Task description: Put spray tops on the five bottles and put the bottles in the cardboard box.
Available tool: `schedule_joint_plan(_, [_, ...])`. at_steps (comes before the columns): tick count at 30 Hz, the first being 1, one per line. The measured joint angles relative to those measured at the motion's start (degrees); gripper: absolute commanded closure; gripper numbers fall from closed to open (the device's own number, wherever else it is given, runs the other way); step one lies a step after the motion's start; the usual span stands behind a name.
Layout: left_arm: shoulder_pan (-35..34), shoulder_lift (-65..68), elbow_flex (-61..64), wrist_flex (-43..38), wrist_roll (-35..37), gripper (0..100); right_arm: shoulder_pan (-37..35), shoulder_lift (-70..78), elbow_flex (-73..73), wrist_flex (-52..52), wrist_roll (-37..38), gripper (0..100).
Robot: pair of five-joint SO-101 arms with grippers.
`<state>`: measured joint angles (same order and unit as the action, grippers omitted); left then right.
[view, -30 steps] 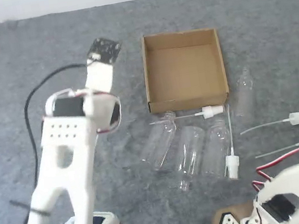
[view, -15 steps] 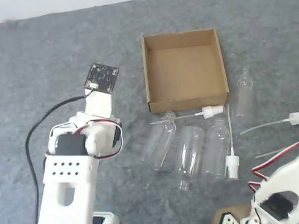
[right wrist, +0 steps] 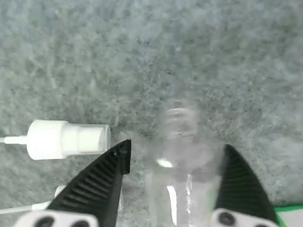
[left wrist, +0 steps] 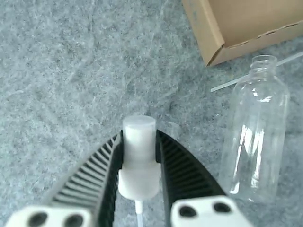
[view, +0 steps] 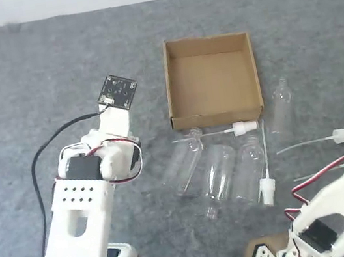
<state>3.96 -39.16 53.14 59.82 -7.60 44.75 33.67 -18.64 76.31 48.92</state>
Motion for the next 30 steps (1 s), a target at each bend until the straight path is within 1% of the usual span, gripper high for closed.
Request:
schedule_joint_plan(6, [0.00,0.00,0.00,-0.53,0.00,99,1.23,0.00,-0.09,0.00,0.00,83.4])
schedule_joint_plan(10, [0.00,0.00,0.00,-0.62,0.00,99,2.20,0.00,-0.09,0.00,0.18,76.2])
schedule_joint_plan(12, [0.00,0.00,0.00,-0.62,0.00,99,2.46,0.00,-0.09,0.44,2.20,73.5])
schedule_joint_plan(16, [0.00,0.00,0.00,-0.62,0.00,99,2.99,0.00,-0.09,4.40,6.51,73.4])
schedule_joint_plan(20, [0.00,0.00,0.00,-0.62,0.00,99,2.90,0.00,-0.09,5.01,9.58,73.5])
schedule_joint_plan(24, [0.00,0.00,0.00,-0.62,0.00,99,2.90,1.23,-0.09,5.45,10.99,73.8])
schedule_joint_plan(26, [0.00,0.00,0.00,-0.62,0.00,99,2.90,3.08,-0.09,5.45,11.16,78.3])
schedule_joint_plan(30, [0.00,0.00,0.00,-0.62,0.00,99,2.99,4.13,-0.26,5.45,11.34,92.4])
